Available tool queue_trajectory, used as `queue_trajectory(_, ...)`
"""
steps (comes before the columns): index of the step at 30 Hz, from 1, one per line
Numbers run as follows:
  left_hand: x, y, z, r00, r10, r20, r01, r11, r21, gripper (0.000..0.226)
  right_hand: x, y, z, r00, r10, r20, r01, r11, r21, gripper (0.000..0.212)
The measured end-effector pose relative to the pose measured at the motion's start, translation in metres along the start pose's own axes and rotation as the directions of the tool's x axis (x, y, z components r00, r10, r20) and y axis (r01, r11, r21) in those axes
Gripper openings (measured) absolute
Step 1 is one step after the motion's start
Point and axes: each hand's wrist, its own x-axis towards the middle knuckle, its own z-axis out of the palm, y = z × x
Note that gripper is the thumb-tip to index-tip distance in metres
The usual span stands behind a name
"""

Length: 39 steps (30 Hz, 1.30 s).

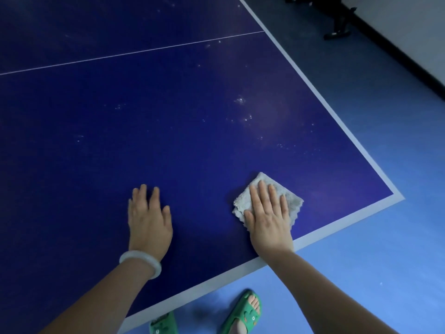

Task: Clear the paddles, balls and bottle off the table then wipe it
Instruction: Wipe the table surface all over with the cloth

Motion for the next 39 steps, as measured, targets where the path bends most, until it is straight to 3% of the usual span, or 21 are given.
queue_trajectory(2, 0.003, 0.033, 0.009, 0.999, 0.049, 0.003, -0.049, 0.995, -0.082, 0.052, 0.000, -0.001, -0.001, 1.000, 0.000, -0.003, 0.000, 1.000, 0.027, 0.059)
queue_trajectory(4, 0.006, 0.071, 0.020, 1.000, -0.011, 0.020, 0.013, 0.995, -0.101, 0.056, -0.002, 0.001, -0.005, 1.000, -0.017, -0.009, 0.018, 0.998, 0.057, 0.059)
queue_trajectory(7, 0.011, 0.106, 0.038, 0.982, -0.189, 0.010, 0.189, 0.981, -0.047, 0.066, -0.023, 0.012, -0.006, 0.989, -0.145, -0.036, 0.147, 0.987, 0.062, 0.058)
queue_trajectory(9, 0.011, 0.111, 0.047, 0.977, -0.214, -0.027, 0.214, 0.976, 0.026, 0.068, -0.039, 0.035, -0.004, 0.964, -0.265, -0.013, 0.266, 0.963, 0.050, 0.057)
queue_trajectory(11, 0.009, 0.111, 0.053, 0.978, -0.199, -0.060, 0.204, 0.974, 0.097, 0.068, -0.036, 0.075, -0.007, 0.963, -0.268, -0.031, 0.269, 0.963, 0.032, 0.056)
queue_trajectory(14, 0.009, 0.114, 0.056, 0.975, -0.215, -0.061, 0.221, 0.965, 0.142, 0.067, -0.007, 0.133, -0.018, 0.991, 0.055, -0.122, -0.047, 0.997, 0.065, 0.055)
queue_trajectory(16, 0.010, 0.116, 0.056, 0.972, -0.230, -0.053, 0.236, 0.958, 0.162, 0.067, 0.022, 0.146, -0.024, 0.941, 0.319, -0.112, -0.302, 0.943, 0.140, 0.054)
queue_trajectory(18, 0.010, 0.116, 0.056, 0.970, -0.235, -0.055, 0.241, 0.956, 0.169, 0.067, 0.044, 0.130, -0.025, 0.902, 0.423, -0.092, -0.404, 0.898, 0.174, 0.056)
queue_trajectory(20, 0.009, 0.117, 0.056, 0.971, -0.233, -0.062, 0.240, 0.956, 0.171, 0.066, 0.046, 0.098, -0.022, 0.959, 0.264, -0.102, -0.250, 0.959, 0.137, 0.057)
queue_trajectory(22, 0.009, 0.116, 0.057, 0.970, -0.231, -0.072, 0.240, 0.955, 0.173, 0.066, 0.025, 0.070, -0.015, 0.995, -0.070, -0.070, 0.074, 0.996, 0.056, 0.058)
queue_trajectory(24, 0.010, 0.115, 0.058, 0.970, -0.228, -0.084, 0.239, 0.955, 0.175, 0.066, 0.005, 0.075, -0.013, 0.947, -0.321, -0.014, 0.321, 0.947, 0.023, 0.060)
queue_trajectory(25, 0.009, 0.115, 0.059, 0.970, -0.224, -0.090, 0.237, 0.956, 0.173, 0.066, 0.005, 0.092, -0.016, 0.932, -0.363, -0.006, 0.363, 0.932, 0.020, 0.060)
queue_trajectory(27, 0.009, 0.114, 0.059, 0.970, -0.220, -0.104, 0.235, 0.957, 0.169, 0.066, 0.016, 0.132, -0.021, 0.963, -0.265, -0.047, 0.265, 0.964, 0.000, 0.059)
queue_trajectory(29, 0.008, 0.114, 0.059, 0.970, -0.214, -0.118, 0.232, 0.957, 0.175, 0.067, 0.035, 0.168, -0.031, 0.994, -0.004, -0.106, 0.009, 0.999, 0.051, 0.058)
queue_trajectory(31, 0.007, 0.114, 0.059, 0.969, -0.213, -0.123, 0.233, 0.954, 0.186, 0.069, 0.058, 0.185, -0.038, 0.965, 0.250, -0.080, -0.239, 0.963, 0.126, 0.056)
queue_trajectory(33, 0.007, 0.116, 0.058, 0.968, -0.219, -0.121, 0.239, 0.951, 0.195, 0.071, 0.073, 0.174, -0.038, 0.935, 0.353, -0.038, -0.343, 0.925, 0.161, 0.058)
queue_trajectory(34, 0.008, 0.116, 0.057, 0.967, -0.224, -0.118, 0.244, 0.948, 0.203, 0.072, 0.074, 0.162, -0.036, 0.946, 0.323, -0.034, -0.313, 0.935, 0.168, 0.058)
queue_trajectory(36, 0.008, 0.116, 0.058, 0.967, -0.228, -0.115, 0.248, 0.945, 0.215, 0.073, 0.060, 0.131, -0.029, 0.991, 0.114, -0.064, -0.105, 0.986, 0.131, 0.058)
queue_trajectory(39, 0.009, 0.116, 0.057, 0.966, -0.231, -0.120, 0.252, 0.945, 0.211, 0.073, 0.025, 0.109, -0.019, 0.982, -0.175, -0.076, 0.178, 0.983, 0.041, 0.057)
